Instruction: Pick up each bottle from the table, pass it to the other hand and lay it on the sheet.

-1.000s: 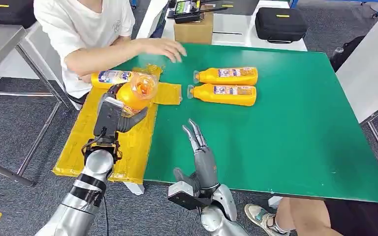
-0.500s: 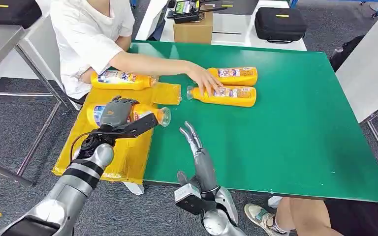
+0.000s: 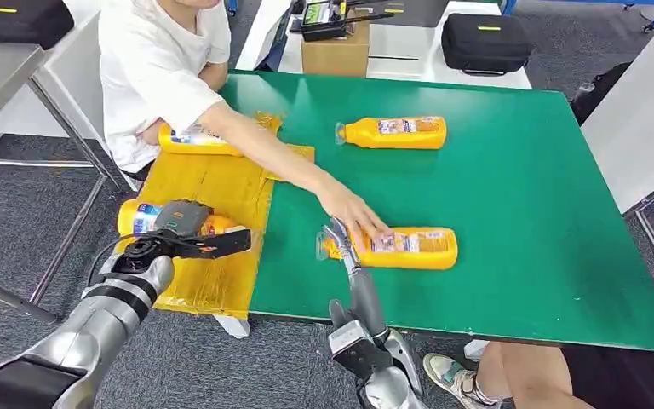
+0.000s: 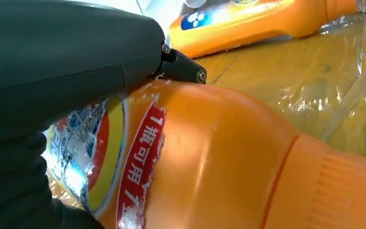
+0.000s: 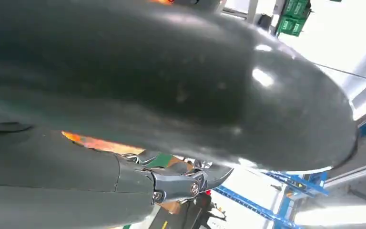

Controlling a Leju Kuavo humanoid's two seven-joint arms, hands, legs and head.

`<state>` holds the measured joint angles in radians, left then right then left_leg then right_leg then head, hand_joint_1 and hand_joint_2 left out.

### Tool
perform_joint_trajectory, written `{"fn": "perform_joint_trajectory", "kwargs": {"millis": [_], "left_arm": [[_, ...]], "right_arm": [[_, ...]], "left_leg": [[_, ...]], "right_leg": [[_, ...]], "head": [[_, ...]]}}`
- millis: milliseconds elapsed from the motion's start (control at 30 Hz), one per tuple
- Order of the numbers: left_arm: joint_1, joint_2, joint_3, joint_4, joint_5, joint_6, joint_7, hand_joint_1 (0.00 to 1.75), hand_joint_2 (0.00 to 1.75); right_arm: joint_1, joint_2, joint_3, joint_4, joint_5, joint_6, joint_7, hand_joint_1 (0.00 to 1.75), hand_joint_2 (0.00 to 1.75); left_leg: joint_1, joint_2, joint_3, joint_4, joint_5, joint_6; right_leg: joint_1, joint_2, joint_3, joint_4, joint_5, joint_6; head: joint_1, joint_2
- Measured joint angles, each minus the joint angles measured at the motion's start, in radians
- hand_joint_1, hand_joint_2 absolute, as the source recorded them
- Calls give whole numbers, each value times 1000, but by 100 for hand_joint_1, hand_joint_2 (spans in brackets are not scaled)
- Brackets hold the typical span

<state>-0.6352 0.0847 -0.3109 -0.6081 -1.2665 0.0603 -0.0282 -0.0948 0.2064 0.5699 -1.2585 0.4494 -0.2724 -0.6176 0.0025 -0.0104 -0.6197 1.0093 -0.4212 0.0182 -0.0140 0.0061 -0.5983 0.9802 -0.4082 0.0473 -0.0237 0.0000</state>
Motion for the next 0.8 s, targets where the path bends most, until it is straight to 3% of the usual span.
{"fn": "perform_joint_trajectory", "kwargs": {"millis": [67, 100, 133, 167, 233, 467, 800], "left_arm": [[-4, 0, 0, 8, 0, 0, 0, 110, 175], [-6, 0, 0, 11, 0, -2, -2, 70, 175], [-9, 0, 0, 15, 3, -11, -7, 56, 175], [-13, 0, 0, 19, 10, -24, -15, 28, 175], [-23, 0, 0, 32, 25, -58, -34, 0, 175], [-83, 5, -11, 107, 81, -194, -92, 0, 175], [-90, 6, 85, 111, 550, -514, -309, 0, 175]], "right_arm": [[0, 0, -3, 0, -1, 1, 0, 0, 0], [0, 1, -4, 0, -1, 2, -1, 0, 0], [0, 1, -5, 0, -1, 3, -2, 0, 0], [0, 1, -7, 0, -5, 9, -3, 0, 0], [-1, 2, -9, 0, -10, 12, -8, 0, 0], [-18, 10, -19, 15, -39, 27, -28, 0, 0], [-49, 17, -21, 77, -87, 8, -75, 0, 0]], "left_leg": [[0, 0, 0, 0, 0, 0], [0, 0, 1, 0, 0, 0], [0, 0, 1, 0, 0, 0], [0, 0, 1, 0, 0, 0], [0, 0, 1, 0, 0, 0], [0, 0, 2, 0, 0, 0], [0, 0, 3, 0, 0, 0]], "right_leg": [[0, 0, 0, 0, 0, 0], [0, 0, 1, 0, 0, 0], [0, 0, 1, 0, 0, 0], [0, 0, 1, 0, 0, 0], [0, 0, 1, 0, 0, 0], [0, 0, 3, 1, 0, 0], [0, 0, 3, 1, 0, 0]], "head": [[0, 0], [0, 0], [0, 0], [0, 0], [0, 0], [0, 0], [0, 0]]}}
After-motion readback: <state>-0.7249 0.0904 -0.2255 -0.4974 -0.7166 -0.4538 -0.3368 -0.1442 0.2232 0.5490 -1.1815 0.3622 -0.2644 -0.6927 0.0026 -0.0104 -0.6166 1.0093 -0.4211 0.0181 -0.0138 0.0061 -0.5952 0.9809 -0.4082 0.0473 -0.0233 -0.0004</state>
